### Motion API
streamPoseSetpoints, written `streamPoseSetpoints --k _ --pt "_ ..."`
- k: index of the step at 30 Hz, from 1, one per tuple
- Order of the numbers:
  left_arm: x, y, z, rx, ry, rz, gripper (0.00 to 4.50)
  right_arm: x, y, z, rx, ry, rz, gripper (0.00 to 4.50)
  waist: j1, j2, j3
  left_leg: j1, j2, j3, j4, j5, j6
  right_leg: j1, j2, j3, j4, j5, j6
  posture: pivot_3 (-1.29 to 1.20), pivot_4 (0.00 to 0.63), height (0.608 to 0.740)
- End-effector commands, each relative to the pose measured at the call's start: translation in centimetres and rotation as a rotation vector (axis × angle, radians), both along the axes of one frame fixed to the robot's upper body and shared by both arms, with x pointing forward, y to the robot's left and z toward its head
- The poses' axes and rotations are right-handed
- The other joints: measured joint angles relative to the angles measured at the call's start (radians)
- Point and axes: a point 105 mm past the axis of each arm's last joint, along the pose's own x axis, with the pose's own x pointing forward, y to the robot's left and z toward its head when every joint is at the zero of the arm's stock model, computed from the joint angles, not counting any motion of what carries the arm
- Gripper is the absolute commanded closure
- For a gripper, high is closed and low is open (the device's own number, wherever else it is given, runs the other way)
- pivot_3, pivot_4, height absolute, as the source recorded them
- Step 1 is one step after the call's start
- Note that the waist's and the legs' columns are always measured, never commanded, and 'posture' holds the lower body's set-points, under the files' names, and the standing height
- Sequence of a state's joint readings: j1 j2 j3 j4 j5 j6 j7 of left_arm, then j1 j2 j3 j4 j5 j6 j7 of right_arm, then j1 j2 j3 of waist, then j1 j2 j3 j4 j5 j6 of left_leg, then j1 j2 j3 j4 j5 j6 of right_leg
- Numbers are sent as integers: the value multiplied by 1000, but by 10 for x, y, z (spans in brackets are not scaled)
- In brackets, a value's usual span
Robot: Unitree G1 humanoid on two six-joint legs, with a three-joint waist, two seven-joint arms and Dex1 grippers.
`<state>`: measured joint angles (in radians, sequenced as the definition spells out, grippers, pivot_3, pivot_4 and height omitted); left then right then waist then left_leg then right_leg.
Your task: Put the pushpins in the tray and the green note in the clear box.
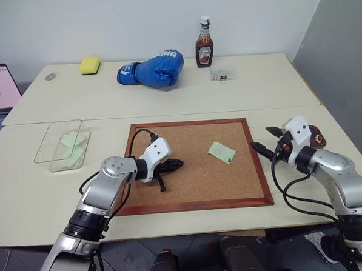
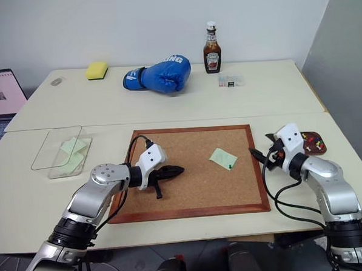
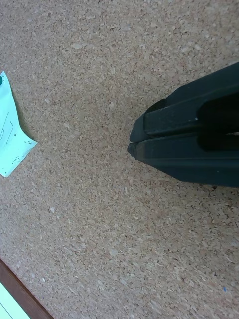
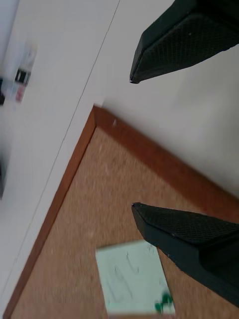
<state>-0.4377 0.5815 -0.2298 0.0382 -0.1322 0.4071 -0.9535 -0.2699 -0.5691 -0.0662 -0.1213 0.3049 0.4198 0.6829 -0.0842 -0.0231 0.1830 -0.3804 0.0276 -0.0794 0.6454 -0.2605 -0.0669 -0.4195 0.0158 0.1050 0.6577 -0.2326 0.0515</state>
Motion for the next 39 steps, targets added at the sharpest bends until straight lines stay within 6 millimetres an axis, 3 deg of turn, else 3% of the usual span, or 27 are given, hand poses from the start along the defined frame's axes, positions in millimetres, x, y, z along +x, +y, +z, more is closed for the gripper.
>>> streamPoseSetpoints --k 1,9,17,20,35,39 --pt "-5 1 -11 24 41 -1 4500 -8 23 6 26 -15 95 434 0 0 0 0 0 0 0 0 0 0 0 0 0 0 0 0 150 740" --pt "-4 2 -10 24 32 10 4500 -19 54 -11 23 31 181 434 1 0 0 0 0 0 0 0 0 0 0 0 0 0 0 0 150 740" --pt "-5 4 -11 25 35 16 4500 -23 64 -28 15 77 218 434 0 0 0 0 0 0 0 0 0 0 0 0 0 0 0 0 150 740" --pt "-4 3 -11 25 33 18 4500 -20 64 -32 8 82 219 856 0 0 0 0 0 0 0 0 0 0 0 -1 0 0 0 0 150 740" --pt "-5 3 -11 18 30 24 4500 -11 61 -34 38 86 180 3919 0 0 0 0 0 0 0 0 0 0 0 -1 0 0 0 0 150 740" --pt "-5 2 -11 17 30 25 4500 -11 60 -34 38 90 180 4493 0 0 0 0 0 0 0 0 0 0 0 -1 0 0 0 0 150 740"
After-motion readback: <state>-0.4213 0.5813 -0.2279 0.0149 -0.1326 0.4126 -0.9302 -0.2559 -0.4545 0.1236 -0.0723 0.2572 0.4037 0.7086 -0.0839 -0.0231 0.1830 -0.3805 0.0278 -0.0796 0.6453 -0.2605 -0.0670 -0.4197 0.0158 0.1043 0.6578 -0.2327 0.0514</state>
